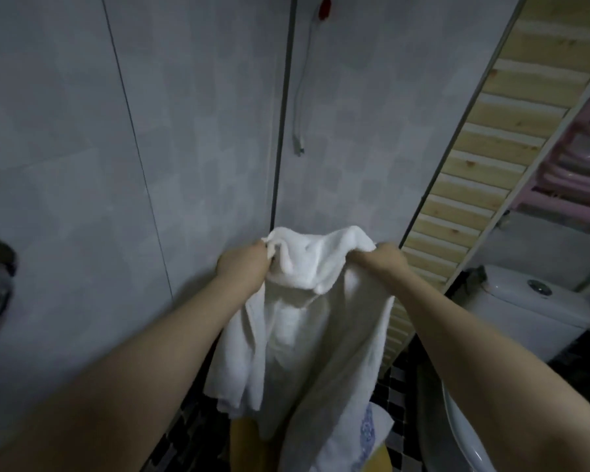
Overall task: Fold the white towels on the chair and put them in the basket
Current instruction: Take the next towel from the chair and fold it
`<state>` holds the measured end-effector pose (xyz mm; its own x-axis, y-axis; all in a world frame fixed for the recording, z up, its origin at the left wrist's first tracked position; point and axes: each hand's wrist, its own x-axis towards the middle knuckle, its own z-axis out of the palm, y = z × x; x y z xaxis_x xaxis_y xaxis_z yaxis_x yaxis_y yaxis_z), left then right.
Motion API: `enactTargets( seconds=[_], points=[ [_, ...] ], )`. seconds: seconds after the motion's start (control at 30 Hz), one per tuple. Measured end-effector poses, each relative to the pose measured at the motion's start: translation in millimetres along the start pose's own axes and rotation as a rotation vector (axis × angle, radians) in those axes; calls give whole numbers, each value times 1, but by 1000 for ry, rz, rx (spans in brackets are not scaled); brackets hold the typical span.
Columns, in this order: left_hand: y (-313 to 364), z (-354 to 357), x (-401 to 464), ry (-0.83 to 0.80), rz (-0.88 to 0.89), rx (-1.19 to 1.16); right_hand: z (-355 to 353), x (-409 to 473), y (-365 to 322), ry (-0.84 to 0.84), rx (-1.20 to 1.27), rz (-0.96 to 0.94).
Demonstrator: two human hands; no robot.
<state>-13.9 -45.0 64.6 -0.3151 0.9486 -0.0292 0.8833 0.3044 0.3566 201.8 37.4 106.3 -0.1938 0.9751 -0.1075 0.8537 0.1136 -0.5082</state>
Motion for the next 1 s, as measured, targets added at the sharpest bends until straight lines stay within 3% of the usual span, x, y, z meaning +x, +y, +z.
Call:
enactTargets(
  seconds=[0.07,0.17,0.3,0.4,0.47,0.63,0.8,0.93,1.0],
  points=[
    [-4,6,-8,-41,7,-65,0,4,10,19,80,-13],
    [5,15,-20,-188,44,-271,0,8,5,-123,242,-109],
    [32,28,-22,-324,153,-305,28,16,23,-309,-9,-264],
    [55,35,-9,-333,240,-376,46,16,31,-484,46,-351],
    [71,35,3,-297,242,-430,45,20,30,-514,91,-403],
    [83,25,29,-82,118,-654,33,54,30,-210,250,-387],
    [74,31,44,-86,64,-604,19,86,25,91,464,-303],
    [52,50,52,-108,-62,-655,-13,100,15,89,837,-206],
    [48,54,53,-101,-126,-701,-19,110,20,12,867,-180]
  ],
)
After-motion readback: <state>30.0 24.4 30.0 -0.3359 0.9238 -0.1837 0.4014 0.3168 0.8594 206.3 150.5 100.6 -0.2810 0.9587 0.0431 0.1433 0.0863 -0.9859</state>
